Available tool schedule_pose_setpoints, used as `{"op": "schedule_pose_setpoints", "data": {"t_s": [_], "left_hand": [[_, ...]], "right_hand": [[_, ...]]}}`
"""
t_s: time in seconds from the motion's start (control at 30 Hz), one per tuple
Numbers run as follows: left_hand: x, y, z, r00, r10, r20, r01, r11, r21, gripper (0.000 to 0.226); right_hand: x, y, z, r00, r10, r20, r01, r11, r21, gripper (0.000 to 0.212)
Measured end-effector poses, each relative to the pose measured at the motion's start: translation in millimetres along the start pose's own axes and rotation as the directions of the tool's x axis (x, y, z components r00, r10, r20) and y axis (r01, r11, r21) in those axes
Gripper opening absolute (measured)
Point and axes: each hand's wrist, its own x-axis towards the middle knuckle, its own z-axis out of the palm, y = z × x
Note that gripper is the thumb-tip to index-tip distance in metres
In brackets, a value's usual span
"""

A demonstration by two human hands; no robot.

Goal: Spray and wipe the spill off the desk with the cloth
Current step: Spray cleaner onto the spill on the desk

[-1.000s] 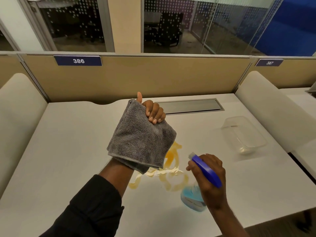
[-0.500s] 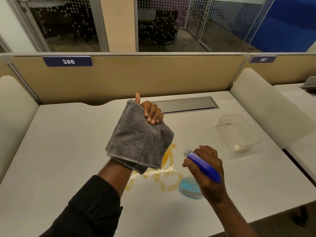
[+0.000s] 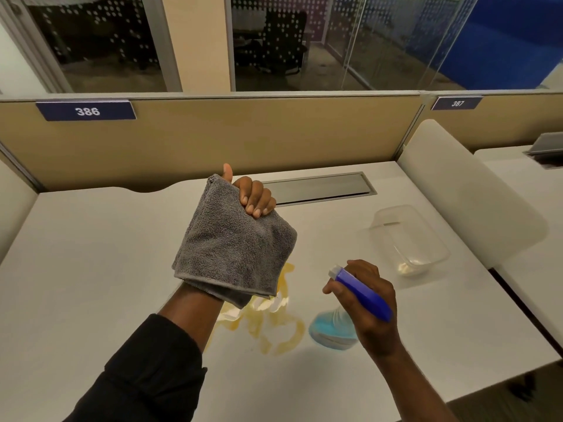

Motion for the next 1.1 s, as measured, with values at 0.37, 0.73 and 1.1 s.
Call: {"op": "schedule_pose_setpoints", "data": {"t_s": [0.37,0.73,1.1], "left_hand": [[45,-35,-34,0.997,0.011,-0.081,-0.016,0.998,-0.068,0.070],[70,-52,-44,0.848,0.095,-0.521,-0.135,0.990,-0.040,0.083],[79,-67,-66,0.770,0.131,-0.625,-0.167,0.986,0.001,0.090]], "right_hand": [[91,92,-47,0.988,0.102,-0.116,-0.091,0.991,0.098,0.025],[209,193,-40,0.967,0.165,-0.192,-0.137,0.979,0.148,0.022],[262,255,-10,0.951,0.208,-0.229,-0.182,0.975,0.130,0.012]]}}
